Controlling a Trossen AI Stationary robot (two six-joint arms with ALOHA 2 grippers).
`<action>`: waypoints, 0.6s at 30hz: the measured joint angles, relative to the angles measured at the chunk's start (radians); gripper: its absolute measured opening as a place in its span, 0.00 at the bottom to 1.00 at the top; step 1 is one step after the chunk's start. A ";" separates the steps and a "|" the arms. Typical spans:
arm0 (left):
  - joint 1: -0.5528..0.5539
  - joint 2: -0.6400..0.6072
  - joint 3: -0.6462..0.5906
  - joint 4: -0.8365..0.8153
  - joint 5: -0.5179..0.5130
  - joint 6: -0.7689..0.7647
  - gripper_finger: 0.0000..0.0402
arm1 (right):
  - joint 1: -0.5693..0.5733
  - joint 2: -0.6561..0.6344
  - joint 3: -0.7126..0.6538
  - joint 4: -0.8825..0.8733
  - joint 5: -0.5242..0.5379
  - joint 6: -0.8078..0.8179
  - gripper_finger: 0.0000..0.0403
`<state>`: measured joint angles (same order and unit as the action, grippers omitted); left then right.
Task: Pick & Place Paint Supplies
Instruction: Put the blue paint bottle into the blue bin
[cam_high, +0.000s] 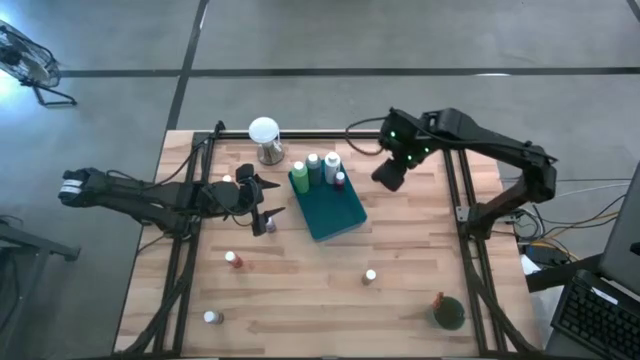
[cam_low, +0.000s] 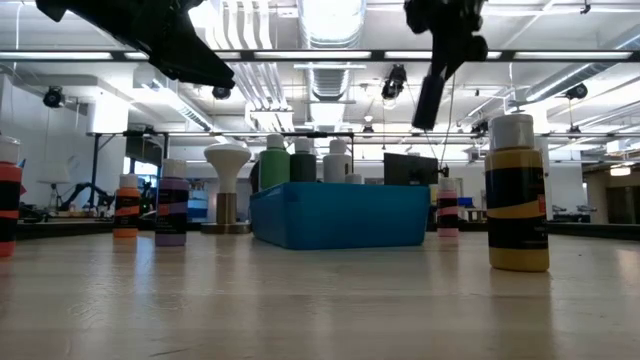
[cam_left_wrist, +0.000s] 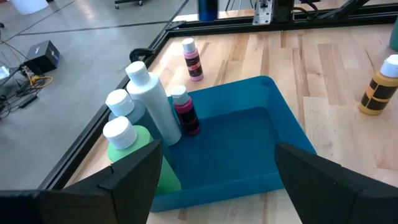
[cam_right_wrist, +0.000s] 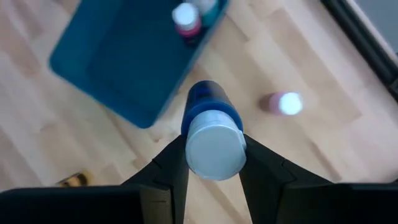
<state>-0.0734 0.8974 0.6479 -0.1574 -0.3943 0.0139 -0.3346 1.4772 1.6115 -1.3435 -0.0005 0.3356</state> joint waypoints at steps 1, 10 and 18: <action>0.000 0.000 0.000 0.000 0.000 0.000 0.78 | 0.021 -0.005 0.000 0.000 0.000 0.014 0.27; 0.000 0.000 0.000 0.000 0.000 0.000 0.78 | 0.179 -0.002 0.000 0.027 -0.001 0.139 0.27; 0.001 0.000 0.000 0.004 0.000 0.003 0.78 | 0.212 0.041 0.001 0.146 -0.004 0.147 0.27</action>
<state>-0.0727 0.8974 0.6483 -0.1529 -0.3943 0.0171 -0.1223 1.5182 1.6126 -1.1971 -0.0045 0.4825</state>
